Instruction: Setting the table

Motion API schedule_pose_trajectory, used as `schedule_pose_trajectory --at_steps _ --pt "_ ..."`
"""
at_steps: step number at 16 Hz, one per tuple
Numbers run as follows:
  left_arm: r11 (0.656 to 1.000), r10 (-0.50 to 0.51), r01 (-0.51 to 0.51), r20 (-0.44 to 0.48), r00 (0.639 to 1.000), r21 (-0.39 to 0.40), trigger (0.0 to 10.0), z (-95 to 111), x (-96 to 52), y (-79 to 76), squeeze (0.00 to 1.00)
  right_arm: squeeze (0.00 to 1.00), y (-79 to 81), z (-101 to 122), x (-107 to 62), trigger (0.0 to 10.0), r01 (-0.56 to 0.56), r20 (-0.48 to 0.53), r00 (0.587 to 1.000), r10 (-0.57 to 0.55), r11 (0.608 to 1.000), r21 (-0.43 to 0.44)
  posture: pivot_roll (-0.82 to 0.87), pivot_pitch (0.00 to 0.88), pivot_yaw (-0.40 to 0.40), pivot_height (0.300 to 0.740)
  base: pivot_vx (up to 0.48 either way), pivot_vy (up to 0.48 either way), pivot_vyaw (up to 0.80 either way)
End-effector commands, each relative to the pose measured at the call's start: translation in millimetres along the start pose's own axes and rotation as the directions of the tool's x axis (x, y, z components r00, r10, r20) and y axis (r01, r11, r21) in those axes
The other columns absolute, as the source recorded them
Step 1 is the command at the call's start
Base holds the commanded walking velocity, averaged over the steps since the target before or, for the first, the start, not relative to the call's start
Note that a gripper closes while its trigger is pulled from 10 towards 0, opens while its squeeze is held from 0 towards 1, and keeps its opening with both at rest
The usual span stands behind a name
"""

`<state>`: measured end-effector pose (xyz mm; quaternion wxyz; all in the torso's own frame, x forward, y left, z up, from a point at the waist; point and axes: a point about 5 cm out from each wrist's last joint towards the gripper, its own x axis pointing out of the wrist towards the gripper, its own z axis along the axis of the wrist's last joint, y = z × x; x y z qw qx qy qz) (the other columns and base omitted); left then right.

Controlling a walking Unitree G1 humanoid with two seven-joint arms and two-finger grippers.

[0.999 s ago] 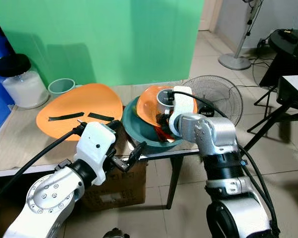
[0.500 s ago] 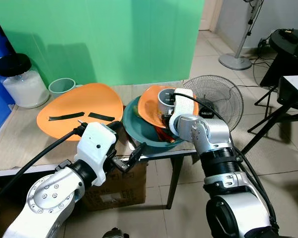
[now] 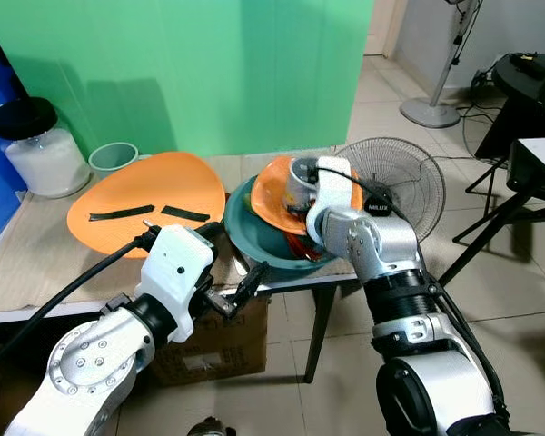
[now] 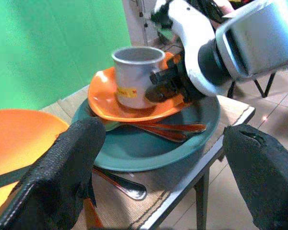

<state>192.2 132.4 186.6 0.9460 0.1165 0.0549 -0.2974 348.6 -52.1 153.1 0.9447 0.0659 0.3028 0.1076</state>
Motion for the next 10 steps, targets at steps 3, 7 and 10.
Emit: schedule_pose_trajectory --at_steps 3,7,10 --pt "1.000 -0.012 0.012 0.006 1.000 0.011 10.0 2 -2.7 -3.1 0.00 0.00 6.9 19 -22.4 0.0 -0.101 0.093 0.991 0.100 0.995 0.006 0.04 0.000 0.030 0.740 0.000 0.000 0.00" --pt "0.998 0.067 -0.068 0.026 0.997 0.018 10.0 2 3.1 0.3 0.00 0.00 -12.9 38 -67.9 0.0 -0.162 0.380 0.901 0.211 0.974 -0.156 0.02 0.000 0.036 0.740 0.000 0.000 0.00" --pt "0.940 0.341 -0.339 0.069 0.938 -0.045 10.0 7 11.5 16.9 0.00 0.00 -51.2 27 -109.2 10.0 -0.064 0.505 0.847 0.167 0.974 -0.215 -0.02 0.000 0.047 0.740 0.000 0.000 0.00"
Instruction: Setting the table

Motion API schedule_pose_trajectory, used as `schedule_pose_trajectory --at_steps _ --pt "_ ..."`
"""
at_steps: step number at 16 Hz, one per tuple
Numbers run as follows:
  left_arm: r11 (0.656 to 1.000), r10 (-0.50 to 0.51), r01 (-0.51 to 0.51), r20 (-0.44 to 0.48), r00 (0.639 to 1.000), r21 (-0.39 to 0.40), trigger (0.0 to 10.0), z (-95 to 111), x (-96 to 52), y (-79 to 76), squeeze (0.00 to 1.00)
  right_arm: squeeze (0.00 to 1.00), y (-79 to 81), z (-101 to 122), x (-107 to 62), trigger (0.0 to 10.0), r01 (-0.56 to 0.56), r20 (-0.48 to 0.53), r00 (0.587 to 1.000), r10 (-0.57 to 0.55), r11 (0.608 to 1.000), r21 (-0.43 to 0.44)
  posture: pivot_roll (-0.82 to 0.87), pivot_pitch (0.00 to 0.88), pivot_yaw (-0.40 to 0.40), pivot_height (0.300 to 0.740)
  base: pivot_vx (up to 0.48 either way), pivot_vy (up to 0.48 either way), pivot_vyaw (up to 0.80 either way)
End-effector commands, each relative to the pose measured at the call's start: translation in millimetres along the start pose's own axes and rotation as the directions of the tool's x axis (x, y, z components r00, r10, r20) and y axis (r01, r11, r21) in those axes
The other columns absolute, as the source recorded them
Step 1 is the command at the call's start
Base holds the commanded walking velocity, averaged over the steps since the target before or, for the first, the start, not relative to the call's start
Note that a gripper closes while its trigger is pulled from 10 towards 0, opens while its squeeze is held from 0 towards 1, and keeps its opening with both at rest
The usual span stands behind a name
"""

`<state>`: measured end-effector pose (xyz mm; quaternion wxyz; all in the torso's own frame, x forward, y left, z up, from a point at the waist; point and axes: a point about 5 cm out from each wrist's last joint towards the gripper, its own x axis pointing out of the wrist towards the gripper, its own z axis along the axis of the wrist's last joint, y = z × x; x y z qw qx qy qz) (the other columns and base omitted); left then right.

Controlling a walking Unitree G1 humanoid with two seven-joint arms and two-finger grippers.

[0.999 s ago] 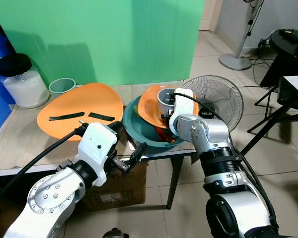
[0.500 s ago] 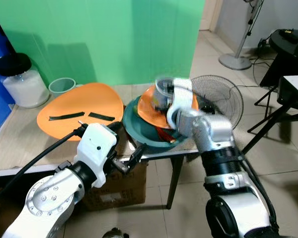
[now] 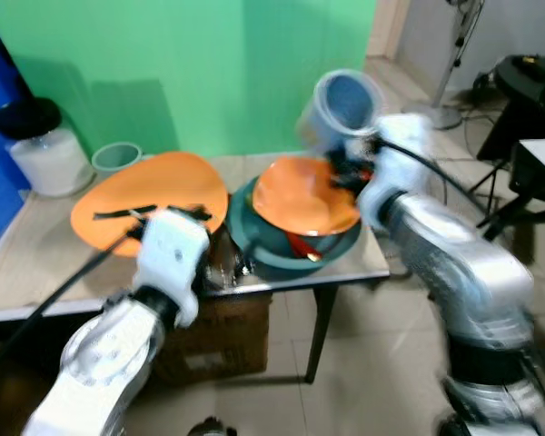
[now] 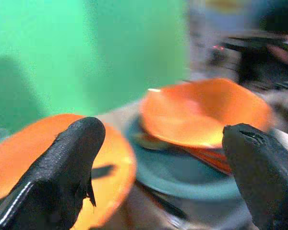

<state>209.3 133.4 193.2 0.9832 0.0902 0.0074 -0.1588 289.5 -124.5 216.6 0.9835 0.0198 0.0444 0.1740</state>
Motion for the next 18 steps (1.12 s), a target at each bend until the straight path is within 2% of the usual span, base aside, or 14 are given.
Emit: schedule_pose_trajectory --at_steps 1,3,4,7,8,9,10,12,14,15,16,18 --pt "0.997 0.068 -0.068 0.008 0.998 0.026 10.0 2 2.8 4.2 0.00 0.00 -11.8 5 -15.8 10.0 0.046 0.048 0.998 -0.045 0.999 -0.014 -0.03 0.000 0.052 0.740 0.000 0.000 0.00" --pt "0.997 0.056 -0.056 0.008 0.998 0.051 10.0 0 5.4 0.6 0.00 0.00 -22.3 0 -26.9 10.0 0.112 0.060 0.992 -0.110 0.993 -0.031 -0.04 0.000 0.060 0.740 0.000 0.000 -0.80" --pt "0.993 0.114 -0.114 0.029 0.993 0.006 10.0 -2 6.9 2.5 0.00 0.00 -29.6 -4 -35.7 10.0 0.169 0.074 0.984 -0.165 0.984 -0.050 -0.07 0.000 0.068 0.740 0.000 0.000 -0.80" --pt "0.977 0.204 -0.209 0.095 0.974 0.039 10.0 2 7.4 9.8 0.00 0.00 -38.2 -7 -46.0 10.0 0.248 0.085 0.966 -0.243 0.967 -0.061 -0.06 0.000 0.060 0.740 0.000 0.000 -0.80" --pt "0.976 0.217 -0.218 0.099 0.971 0.001 10.0 4 5.8 12.8 0.00 0.00 -39.7 -9 -48.1 10.0 0.270 0.079 0.961 -0.265 0.961 -0.065 -0.05 0.000 0.060 0.740 0.000 0.000 -0.80" --pt "0.961 0.273 -0.275 0.107 0.956 0.008 10.0 6 1.9 19.6 0.00 0.00 -42.4 -14 -49.9 10.0 0.293 0.063 0.955 -0.289 0.953 -0.075 -0.05 0.000 0.061 0.740 0.000 0.000 -0.80" --pt "0.946 0.321 -0.325 0.094 0.942 0.025 10.0 5 -1.8 25.4 0.00 0.00 -44.2 -19 -50.8 10.0 0.305 0.049 0.952 -0.302 0.948 -0.087 -0.04 0.000 0.055 0.740 0.000 0.000 -0.80" --pt "0.943 0.329 -0.333 0.094 0.940 0.026 10.0 4 -4.5 27.4 0.00 0.00 -46.3 -23 -50.9 10.0 0.318 0.038 0.948 -0.316 0.944 -0.086 -0.04 0.000 0.055 0.740 0.000 0.000 -0.80" --pt "0.940 0.335 -0.340 0.118 0.935 0.027 10.0 5 -9.1 29.1 0.00 0.00 -50.9 -34 -49.6 10.0 0.358 -0.015 0.933 -0.360 0.931 -0.070 -0.02 0.000 0.037 0.740 0.000 0.000 -0.80" --pt "0.927 0.360 -0.368 0.108 0.927 0.067 10.0 3 -9.2 30.9 0.00 0.00 -49.5 -36 -48.4 10.0 0.359 -0.023 0.932 -0.361 0.931 -0.069 -0.02 0.000 0.037 0.740 0.000 0.000 -0.80" --pt "0.920 0.381 -0.388 0.106 0.919 0.060 10.0 1 -8.8 31.9 0.00 0.00 -47.4 -37 -46.6 10.0 0.358 -0.033 0.932 -0.361 0.931 -0.070 -0.02 0.000 0.036 0.740 0.000 0.000 -0.80" --pt "0.931 0.356 -0.361 0.092 0.930 0.044 10.0 -1 -7.9 30.8 0.00 0.00 -44.9 -38 -44.4 10.0 0.354 -0.043 0.933 -0.358 0.932 -0.073 -0.02 0.000 0.036 0.740 0.000 0.000 -0.80"
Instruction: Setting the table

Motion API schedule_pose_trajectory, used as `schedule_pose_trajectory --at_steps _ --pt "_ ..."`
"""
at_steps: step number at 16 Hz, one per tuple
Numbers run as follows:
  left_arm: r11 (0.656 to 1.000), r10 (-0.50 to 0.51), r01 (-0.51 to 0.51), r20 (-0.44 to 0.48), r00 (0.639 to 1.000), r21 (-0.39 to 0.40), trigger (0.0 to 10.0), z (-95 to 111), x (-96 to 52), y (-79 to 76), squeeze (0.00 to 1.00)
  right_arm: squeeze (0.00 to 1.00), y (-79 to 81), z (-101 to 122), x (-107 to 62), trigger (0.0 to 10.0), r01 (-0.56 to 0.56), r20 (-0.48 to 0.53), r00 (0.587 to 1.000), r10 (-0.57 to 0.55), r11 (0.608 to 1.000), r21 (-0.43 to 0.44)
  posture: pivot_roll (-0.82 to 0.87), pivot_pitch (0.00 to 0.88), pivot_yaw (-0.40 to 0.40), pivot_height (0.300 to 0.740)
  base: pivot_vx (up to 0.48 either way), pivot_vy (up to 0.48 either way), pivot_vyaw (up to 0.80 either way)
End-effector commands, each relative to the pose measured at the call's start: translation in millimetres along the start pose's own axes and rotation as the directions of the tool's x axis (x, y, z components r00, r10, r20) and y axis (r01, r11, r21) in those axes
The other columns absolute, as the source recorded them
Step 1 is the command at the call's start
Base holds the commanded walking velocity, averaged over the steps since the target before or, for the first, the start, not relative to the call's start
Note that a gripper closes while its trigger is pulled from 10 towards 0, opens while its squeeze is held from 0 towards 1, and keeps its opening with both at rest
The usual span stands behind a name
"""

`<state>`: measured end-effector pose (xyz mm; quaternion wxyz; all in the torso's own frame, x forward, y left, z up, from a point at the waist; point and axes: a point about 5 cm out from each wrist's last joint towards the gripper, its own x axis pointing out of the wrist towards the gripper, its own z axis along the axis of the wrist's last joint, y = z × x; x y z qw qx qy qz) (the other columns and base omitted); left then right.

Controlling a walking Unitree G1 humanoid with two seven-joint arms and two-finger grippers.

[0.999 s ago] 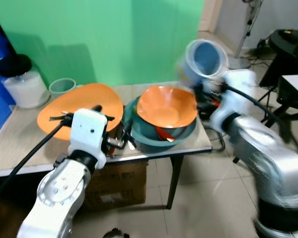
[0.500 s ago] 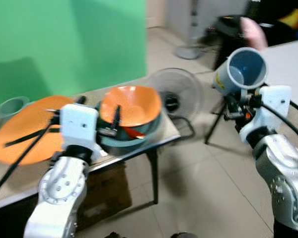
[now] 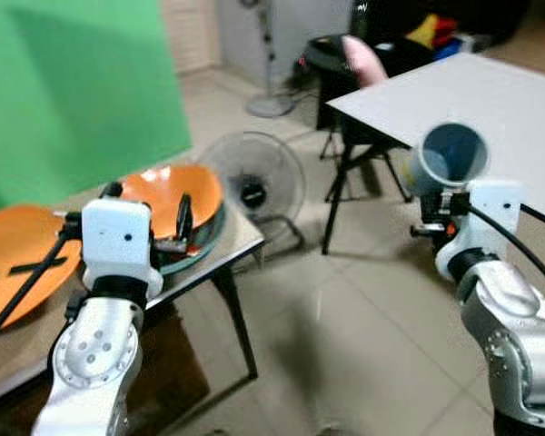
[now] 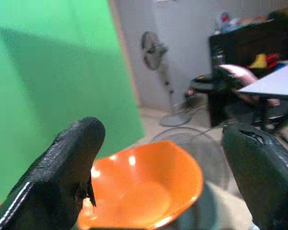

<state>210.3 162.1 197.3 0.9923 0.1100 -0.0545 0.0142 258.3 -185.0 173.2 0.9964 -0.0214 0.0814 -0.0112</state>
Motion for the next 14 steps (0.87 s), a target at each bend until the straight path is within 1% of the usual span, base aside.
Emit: schedule_pose_trajectory --at_steps 1,3,6,11,14 --pt "0.999 -0.032 0.032 -0.010 0.999 -0.009 10.0 -2 -0.6 0.2 0.00 0.00 11.1 7 2.6 10.0 -0.035 0.030 0.999 0.036 0.999 -0.019 -0.02 0.000 0.037 0.740 0.000 0.000 -0.80" --pt "0.999 -0.035 0.035 -0.012 0.999 -0.012 10.0 -2 -1.0 -0.1 0.00 0.00 17.5 6 4.3 10.0 -0.064 0.032 0.997 0.065 0.998 -0.027 -0.01 0.000 0.034 0.740 0.261 0.000 -0.80" --pt "0.999 -0.049 0.049 -0.015 0.999 -0.006 10.0 -2 -1.1 -0.6 0.00 0.00 24.3 4 8.4 10.0 -0.104 0.020 0.994 0.104 0.994 -0.016 -0.01 0.000 0.029 0.740 0.275 0.000 0.00" --pt "0.998 -0.063 0.063 0.008 0.998 -0.013 10.0 4 3.6 -0.9 0.00 0.00 28.7 2 11.7 10.0 -0.115 0.002 0.993 0.115 0.993 0.005 0.00 0.000 0.031 0.740 0.340 0.000 0.00" --pt "0.998 -0.066 0.066 0.006 0.998 -0.016 10.0 3 5.6 -0.3 0.00 0.00 31.1 2 14.1 10.0 -0.116 -0.004 0.993 0.116 0.993 0.006 -0.01 0.000 0.036 0.740 0.394 0.000 -0.74"
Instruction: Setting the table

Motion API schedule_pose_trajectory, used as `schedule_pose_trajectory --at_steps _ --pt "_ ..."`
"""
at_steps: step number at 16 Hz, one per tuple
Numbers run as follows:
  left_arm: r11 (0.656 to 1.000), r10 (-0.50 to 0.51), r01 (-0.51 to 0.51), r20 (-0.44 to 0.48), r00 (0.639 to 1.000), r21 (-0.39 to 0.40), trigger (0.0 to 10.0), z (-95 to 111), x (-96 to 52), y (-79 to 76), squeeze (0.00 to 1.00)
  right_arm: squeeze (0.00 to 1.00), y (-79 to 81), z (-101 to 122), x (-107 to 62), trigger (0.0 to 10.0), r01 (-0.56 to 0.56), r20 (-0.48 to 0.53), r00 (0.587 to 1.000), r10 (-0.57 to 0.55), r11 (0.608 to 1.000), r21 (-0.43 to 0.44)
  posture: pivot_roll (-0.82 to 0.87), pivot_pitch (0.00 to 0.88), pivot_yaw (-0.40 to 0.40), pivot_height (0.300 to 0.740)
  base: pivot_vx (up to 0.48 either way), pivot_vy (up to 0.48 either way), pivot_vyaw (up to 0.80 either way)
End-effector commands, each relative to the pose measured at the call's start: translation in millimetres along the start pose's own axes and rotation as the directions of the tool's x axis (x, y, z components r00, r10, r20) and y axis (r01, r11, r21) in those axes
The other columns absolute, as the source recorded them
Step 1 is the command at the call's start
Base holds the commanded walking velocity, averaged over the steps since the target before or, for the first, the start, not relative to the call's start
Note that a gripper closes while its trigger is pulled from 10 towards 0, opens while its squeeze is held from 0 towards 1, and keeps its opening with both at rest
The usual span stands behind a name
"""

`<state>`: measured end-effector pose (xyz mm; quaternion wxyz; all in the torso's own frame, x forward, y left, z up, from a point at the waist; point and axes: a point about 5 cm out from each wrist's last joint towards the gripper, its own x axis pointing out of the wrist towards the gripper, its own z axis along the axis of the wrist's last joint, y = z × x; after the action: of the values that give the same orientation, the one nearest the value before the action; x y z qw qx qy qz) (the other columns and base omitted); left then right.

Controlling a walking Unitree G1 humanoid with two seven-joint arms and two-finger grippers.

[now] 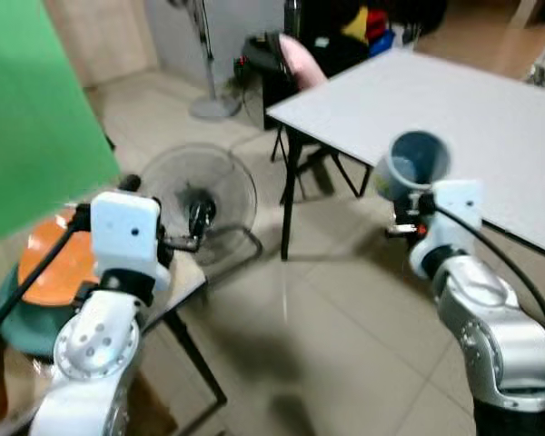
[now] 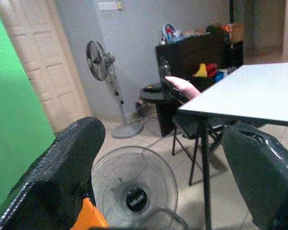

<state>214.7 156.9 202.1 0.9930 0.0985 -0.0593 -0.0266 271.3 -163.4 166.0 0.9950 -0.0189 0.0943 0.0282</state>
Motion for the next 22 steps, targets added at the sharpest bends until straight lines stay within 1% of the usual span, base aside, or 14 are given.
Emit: schedule_pose_trajectory --at_steps 1,7,9,11,12,14,16,18,20,22 --pt "1.000 0.011 -0.011 -0.013 1.000 0.009 10.0 -3 2.1 5.0 0.00 0.00 9.3 6 1.8 10.0 -0.031 0.019 0.999 0.031 0.999 0.014 -0.01 0.000 0.038 0.740 0.401 0.000 -0.80" --pt "1.000 -0.010 0.010 -0.019 1.000 0.005 10.0 -5 6.4 3.4 0.00 0.00 4.4 6 0.6 10.0 -0.006 0.012 1.000 0.006 0.999 0.032 -0.02 0.000 0.044 0.740 0.402 0.000 -0.80" --pt "1.000 0.000 0.000 -0.027 1.000 0.009 10.0 -9 5.4 5.9 0.00 0.00 9.0 11 2.2 10.0 -0.060 0.036 0.998 0.060 0.998 0.018 -0.02 0.000 0.042 0.740 0.405 0.000 0.00" --pt "1.000 0.022 -0.022 -0.041 0.999 0.019 10.0 -12 3.0 10.8 0.00 0.00 20.2 14 5.1 10.0 -0.186 0.031 0.982 0.186 0.982 -0.011 -0.02 0.000 0.035 0.740 0.405 0.000 0.00" --pt "0.999 0.037 -0.036 -0.050 0.998 0.024 10.0 -14 1.0 14.5 0.00 0.00 26.2 13 5.0 10.0 -0.248 0.022 0.969 0.248 0.969 -0.004 -0.01 0.000 0.031 0.740 0.405 0.000 0.00" --pt "0.998 0.056 -0.054 -0.059 0.997 0.029 10.0 -16 -1.9 18.9 0.00 0.00 31.3 11 4.0 10.0 -0.285 0.012 0.959 0.285 0.959 -0.005 0.00 0.000 0.026 0.740 0.405 0.000 0.00" --pt "0.998 0.063 -0.060 -0.070 0.996 0.035 10.0 -18 -7.6 21.1 0.00 0.00 38.8 7 1.9 10.0 -0.340 -0.010 0.940 0.340 0.940 -0.037 0.01 0.000 0.021 0.740 0.403 0.000 0.00" --pt "0.998 0.056 -0.053 -0.079 0.995 0.037 10.0 -20 -10.3 20.4 0.00 0.00 41.8 7 1.6 10.0 -0.359 -0.018 0.933 0.358 0.932 -0.044 0.01 0.000 0.019 0.740 0.401 0.000 0.20" --pt "0.999 0.028 -0.024 -0.090 0.996 0.045 10.0 -22 -12.1 17.9 0.00 0.00 42.8 8 3.3 10.0 -0.354 -0.008 0.935 0.354 0.933 -0.072 0.01 0.000 0.018 0.740 0.401 0.000 0.80" --pt "0.999 0.011 -0.007 -0.086 0.996 0.042 10.0 -21 -11.1 16.2 0.00 0.00 41.3 7 4.6 10.0 -0.343 -0.004 0.939 0.343 0.938 -0.050 0.01 0.000 0.022 0.740 0.401 0.000 0.00"
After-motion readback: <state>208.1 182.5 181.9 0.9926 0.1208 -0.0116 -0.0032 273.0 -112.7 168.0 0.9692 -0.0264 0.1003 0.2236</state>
